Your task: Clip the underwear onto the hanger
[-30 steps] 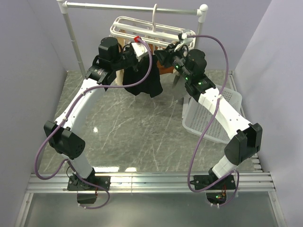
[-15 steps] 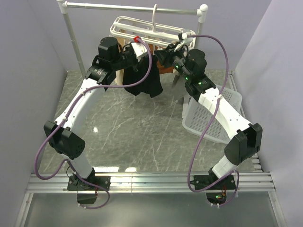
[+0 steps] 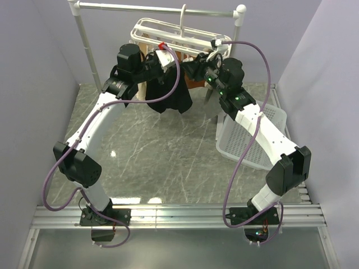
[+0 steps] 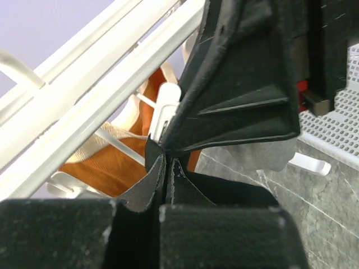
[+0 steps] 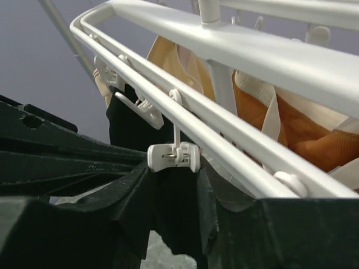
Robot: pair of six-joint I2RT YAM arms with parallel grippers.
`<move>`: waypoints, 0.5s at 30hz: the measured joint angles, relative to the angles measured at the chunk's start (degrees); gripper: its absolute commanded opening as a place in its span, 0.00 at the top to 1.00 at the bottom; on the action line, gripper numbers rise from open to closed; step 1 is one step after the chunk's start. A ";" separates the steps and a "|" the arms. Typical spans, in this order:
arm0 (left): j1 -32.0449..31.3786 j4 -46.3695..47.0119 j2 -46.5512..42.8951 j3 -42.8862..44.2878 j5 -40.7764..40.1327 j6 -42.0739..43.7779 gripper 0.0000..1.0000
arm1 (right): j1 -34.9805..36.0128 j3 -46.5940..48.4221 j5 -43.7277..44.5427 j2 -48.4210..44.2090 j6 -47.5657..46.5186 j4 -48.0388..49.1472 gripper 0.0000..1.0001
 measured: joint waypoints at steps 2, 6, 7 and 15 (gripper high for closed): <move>0.20 0.04 0.35 0.00 0.04 -0.17 1.00 | 0.00 0.00 0.02 0.00 0.24 -1.05 0.55; 0.37 -0.39 0.63 0.00 0.02 -0.26 1.00 | -0.07 0.00 0.35 0.00 0.52 -3.23 0.49; 0.37 -0.39 0.68 0.00 0.02 -0.33 1.00 | -0.11 0.00 0.46 0.00 0.61 -3.45 0.45; 0.48 -0.20 0.68 0.00 0.00 -0.35 1.00 | -0.55 0.00 0.90 0.00 1.75 -3.96 0.33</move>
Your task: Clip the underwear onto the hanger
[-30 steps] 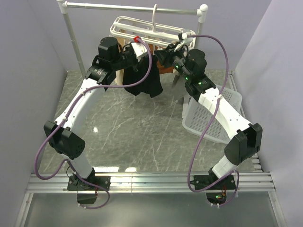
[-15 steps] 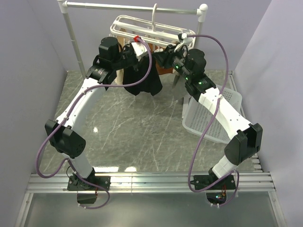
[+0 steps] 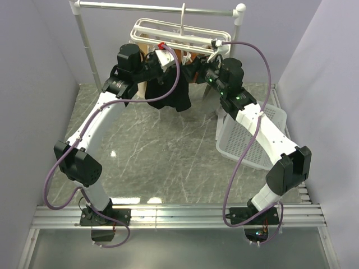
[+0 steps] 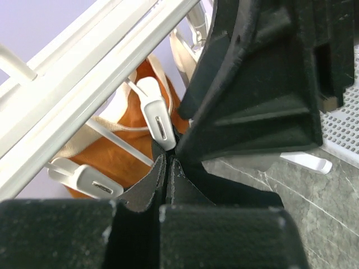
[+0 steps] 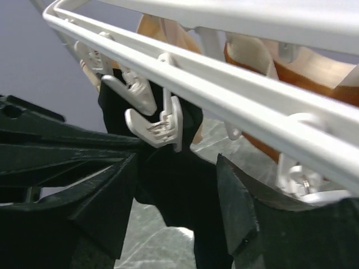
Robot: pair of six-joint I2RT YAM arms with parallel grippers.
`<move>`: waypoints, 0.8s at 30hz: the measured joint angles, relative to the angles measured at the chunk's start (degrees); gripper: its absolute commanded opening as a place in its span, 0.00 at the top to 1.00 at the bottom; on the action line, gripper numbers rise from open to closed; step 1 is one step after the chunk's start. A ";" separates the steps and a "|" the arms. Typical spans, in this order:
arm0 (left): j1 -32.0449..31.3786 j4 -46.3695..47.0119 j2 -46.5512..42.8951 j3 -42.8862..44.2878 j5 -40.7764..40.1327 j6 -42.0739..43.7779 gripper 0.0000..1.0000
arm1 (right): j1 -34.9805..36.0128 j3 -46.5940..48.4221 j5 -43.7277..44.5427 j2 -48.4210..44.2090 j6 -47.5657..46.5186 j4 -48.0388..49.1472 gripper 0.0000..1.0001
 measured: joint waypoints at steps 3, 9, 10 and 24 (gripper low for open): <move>-0.02 0.90 0.11 0.00 0.07 0.00 1.00 | 0.02 -0.28 -2.16 -0.35 0.92 -0.11 0.29; -0.28 2.27 0.11 0.02 0.07 0.00 1.00 | -0.46 -1.53 -7.89 -3.28 3.45 -1.18 0.21; -0.28 2.36 0.11 0.02 0.07 0.00 1.00 | -0.68 -1.53 -8.50 -3.80 3.85 -1.33 0.20; -0.28 1.31 -0.74 -1.42 -0.22 -1.14 0.51 | -6.27 -3.50 -17.38 -16.94 5.01 -9.11 0.16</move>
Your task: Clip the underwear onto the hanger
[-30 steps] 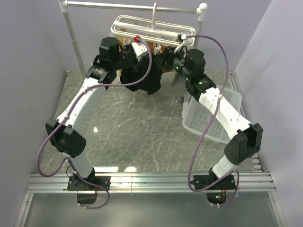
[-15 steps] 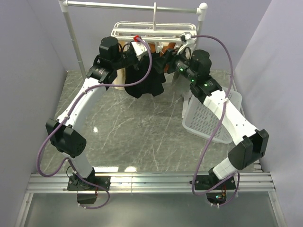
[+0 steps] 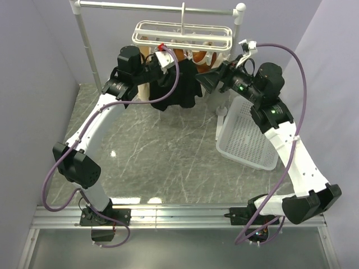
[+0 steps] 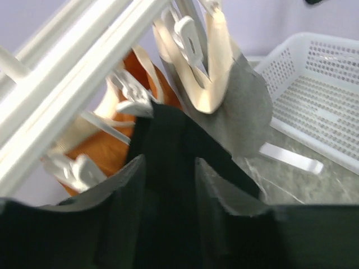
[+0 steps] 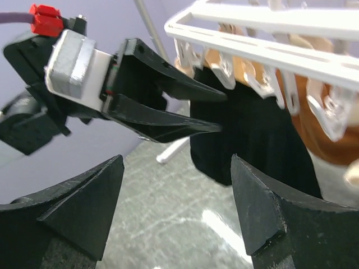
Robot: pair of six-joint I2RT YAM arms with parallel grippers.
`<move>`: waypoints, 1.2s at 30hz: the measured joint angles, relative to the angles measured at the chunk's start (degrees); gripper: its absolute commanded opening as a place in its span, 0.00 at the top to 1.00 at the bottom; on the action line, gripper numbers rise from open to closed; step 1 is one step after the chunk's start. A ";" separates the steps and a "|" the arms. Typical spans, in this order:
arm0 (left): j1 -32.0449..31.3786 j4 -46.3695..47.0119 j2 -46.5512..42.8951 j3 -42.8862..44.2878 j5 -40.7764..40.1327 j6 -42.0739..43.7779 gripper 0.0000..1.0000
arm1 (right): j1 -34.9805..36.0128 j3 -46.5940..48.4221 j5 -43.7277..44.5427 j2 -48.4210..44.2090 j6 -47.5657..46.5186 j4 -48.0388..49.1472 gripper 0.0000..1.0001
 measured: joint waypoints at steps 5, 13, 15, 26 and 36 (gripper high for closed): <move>0.00 -2.86 -3.30 -3.17 -0.20 -1.60 0.34 | -3.10 -1.51 -1.64 -3.15 -2.38 -5.27 0.15; -0.39 -7.06 -15.87 -13.46 -0.26 -7.58 0.01 | -9.35 -5.88 -2.45 -12.31 -6.49 -13.11 0.13; -0.48 -8.57 -18.47 -13.66 -0.96 -10.58 0.01 | -11.08 -5.92 -2.75 -14.60 -7.28 -14.82 0.13; 3.72 -23.58 -32.04 -20.13 -9.22 -18.10 0.01 | -16.15 -9.90 -2.01 -23.19 -15.15 -28.09 0.12; 12.94 -33.99 -33.35 -33.83 -15.93 -22.01 0.01 | -16.74 -24.39 2.23 -25.03 -22.97 -37.79 0.12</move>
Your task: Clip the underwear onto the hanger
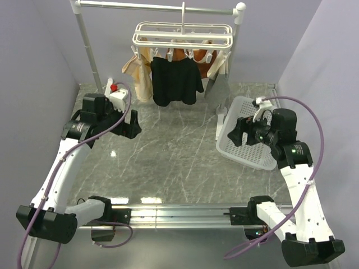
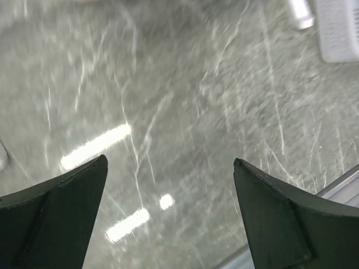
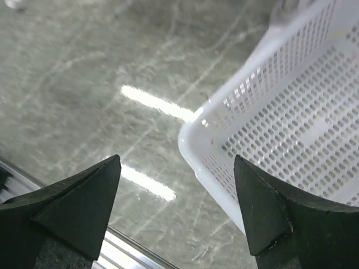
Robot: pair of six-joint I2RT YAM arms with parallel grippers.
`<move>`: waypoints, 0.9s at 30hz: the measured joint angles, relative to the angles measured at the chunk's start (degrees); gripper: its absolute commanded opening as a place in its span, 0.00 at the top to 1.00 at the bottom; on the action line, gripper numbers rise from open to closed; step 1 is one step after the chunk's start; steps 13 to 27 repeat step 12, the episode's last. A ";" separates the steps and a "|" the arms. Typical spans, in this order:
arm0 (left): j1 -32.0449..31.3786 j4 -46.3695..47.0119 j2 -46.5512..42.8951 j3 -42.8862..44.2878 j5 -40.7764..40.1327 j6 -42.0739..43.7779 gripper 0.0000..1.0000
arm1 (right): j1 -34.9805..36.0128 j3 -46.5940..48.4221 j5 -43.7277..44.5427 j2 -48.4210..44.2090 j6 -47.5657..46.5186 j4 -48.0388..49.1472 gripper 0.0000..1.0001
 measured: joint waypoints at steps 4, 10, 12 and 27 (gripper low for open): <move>1.25 0.07 -3.48 -5.31 -2.19 -2.60 0.01 | -0.15 -4.90 1.36 -0.57 -1.73 -0.98 0.12; 1.77 0.96 -9.16 -10.51 -5.77 -3.82 0.01 | -0.24 -10.62 2.54 -2.05 -2.69 -2.75 0.11; 1.79 1.01 -9.70 -10.95 -6.58 -3.85 0.00 | -0.33 -10.62 2.58 -2.25 -2.82 -2.73 0.11; 1.79 1.01 -9.70 -10.95 -6.58 -3.85 0.00 | -0.33 -10.62 2.58 -2.25 -2.82 -2.73 0.11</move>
